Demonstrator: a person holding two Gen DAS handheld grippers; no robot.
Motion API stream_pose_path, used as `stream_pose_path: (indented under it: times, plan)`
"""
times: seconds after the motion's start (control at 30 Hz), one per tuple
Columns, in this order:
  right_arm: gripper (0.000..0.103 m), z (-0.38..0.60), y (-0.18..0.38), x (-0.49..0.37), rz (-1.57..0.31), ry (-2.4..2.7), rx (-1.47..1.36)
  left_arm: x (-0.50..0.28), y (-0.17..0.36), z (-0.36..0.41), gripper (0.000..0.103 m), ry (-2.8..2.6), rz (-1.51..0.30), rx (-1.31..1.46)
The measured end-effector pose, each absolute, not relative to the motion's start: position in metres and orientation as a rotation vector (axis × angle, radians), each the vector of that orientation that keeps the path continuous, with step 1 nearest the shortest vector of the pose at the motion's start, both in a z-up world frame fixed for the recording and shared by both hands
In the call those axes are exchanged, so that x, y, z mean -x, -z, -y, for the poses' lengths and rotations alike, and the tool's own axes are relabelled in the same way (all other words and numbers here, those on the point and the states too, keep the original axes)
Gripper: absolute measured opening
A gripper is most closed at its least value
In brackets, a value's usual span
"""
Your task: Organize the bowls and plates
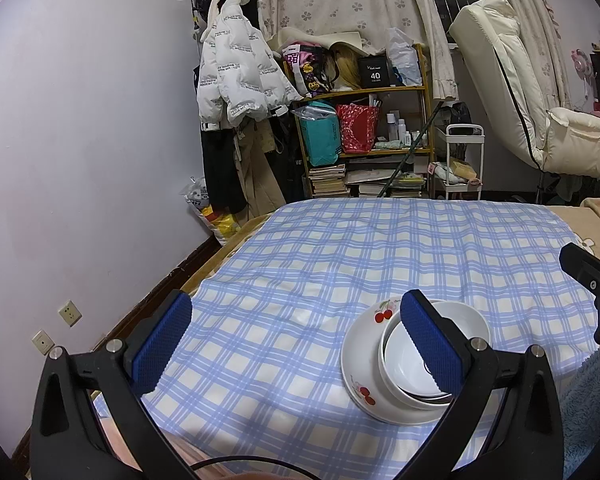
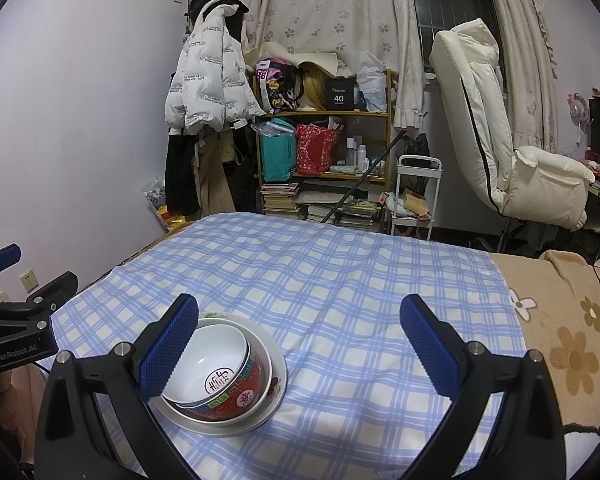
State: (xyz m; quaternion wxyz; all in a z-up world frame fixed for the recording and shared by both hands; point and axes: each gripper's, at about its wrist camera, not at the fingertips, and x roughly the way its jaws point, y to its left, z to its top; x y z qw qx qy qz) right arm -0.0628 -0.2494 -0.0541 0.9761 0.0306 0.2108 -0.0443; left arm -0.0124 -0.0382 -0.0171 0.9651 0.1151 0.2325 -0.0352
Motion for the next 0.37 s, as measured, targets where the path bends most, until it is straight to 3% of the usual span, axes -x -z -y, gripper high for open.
stream_pose_path:
  times: [0.37]
  plan:
    - [0.103, 0.2489, 0.0537, 0.0627, -0.424, 0.09, -0.062, 0.0123, 0.0172, 0.0389, 0.102, 0.068, -0.471, -0.23]
